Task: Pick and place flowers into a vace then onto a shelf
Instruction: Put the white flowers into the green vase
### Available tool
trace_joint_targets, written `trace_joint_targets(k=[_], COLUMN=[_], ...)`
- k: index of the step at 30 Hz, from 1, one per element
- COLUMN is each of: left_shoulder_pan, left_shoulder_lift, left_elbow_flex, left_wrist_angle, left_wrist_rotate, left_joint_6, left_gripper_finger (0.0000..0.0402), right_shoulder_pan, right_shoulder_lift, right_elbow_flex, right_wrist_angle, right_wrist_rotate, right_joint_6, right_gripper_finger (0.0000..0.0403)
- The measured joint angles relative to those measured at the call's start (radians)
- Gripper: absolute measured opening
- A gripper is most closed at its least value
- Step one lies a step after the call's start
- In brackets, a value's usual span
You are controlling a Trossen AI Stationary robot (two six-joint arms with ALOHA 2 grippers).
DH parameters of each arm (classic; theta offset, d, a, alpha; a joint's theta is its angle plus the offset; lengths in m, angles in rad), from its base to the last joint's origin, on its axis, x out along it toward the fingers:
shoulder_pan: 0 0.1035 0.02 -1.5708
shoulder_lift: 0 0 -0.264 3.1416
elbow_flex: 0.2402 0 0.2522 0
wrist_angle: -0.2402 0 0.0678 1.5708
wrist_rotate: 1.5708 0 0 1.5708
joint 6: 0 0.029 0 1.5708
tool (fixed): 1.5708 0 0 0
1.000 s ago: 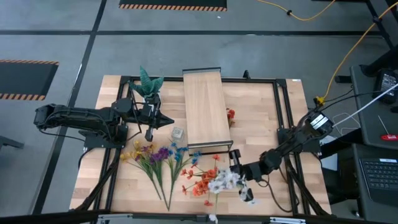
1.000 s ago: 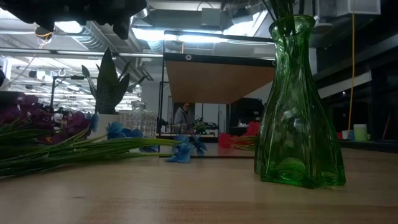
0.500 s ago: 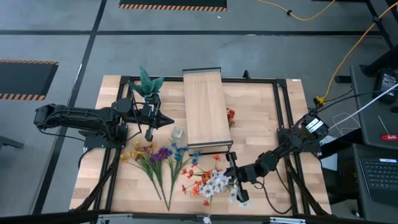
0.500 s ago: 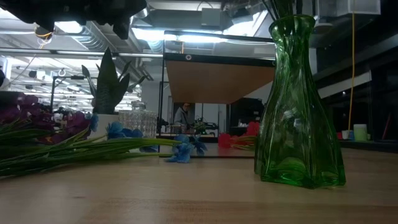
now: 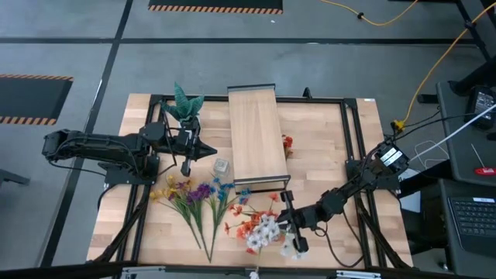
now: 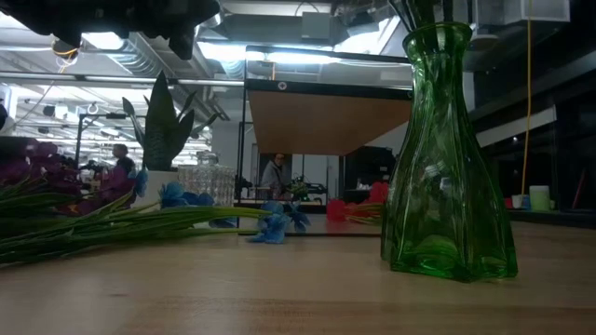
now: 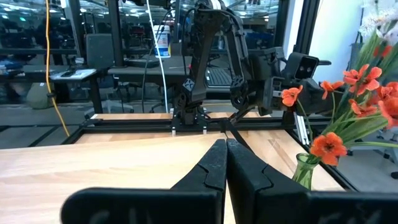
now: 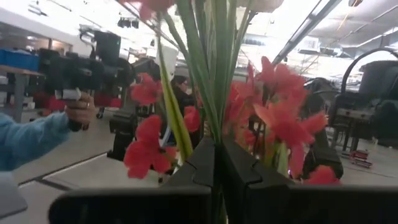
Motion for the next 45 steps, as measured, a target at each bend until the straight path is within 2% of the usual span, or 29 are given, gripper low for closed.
trace_joint_targets(k=[11, 16, 25, 45], left_shoulder_pan=[0.0, 0.0, 0.0, 0.0], left_shoulder_lift=[0.0, 0.0, 0.0, 0.0], left_elbow_flex=[0.0, 0.0, 0.0, 0.0], left_wrist_angle=[-0.001, -0.005, -0.026, -0.026], left_wrist_rotate=[0.0, 0.0, 0.0, 0.0], left_joint_6=[0.001, 0.001, 0.0, 0.0], left_gripper_finger=[0.0003, 0.0003, 0.0003, 0.0003], right_shoulder_pan=[0.0, -0.002, -0.002, 0.029], right_shoulder_lift=[0.0, -0.002, -0.002, -0.023], right_elbow_flex=[0.0, 0.0, 0.0, -0.002], right_wrist_angle=[-0.071, -0.101, -0.11, -0.141], right_wrist_rotate=[0.001, 0.048, 0.054, 0.075], right_joint_6=[0.0, 0.004, 0.002, 0.006], right_gripper_finger=[0.0005, 0.0008, 0.0015, 0.01])
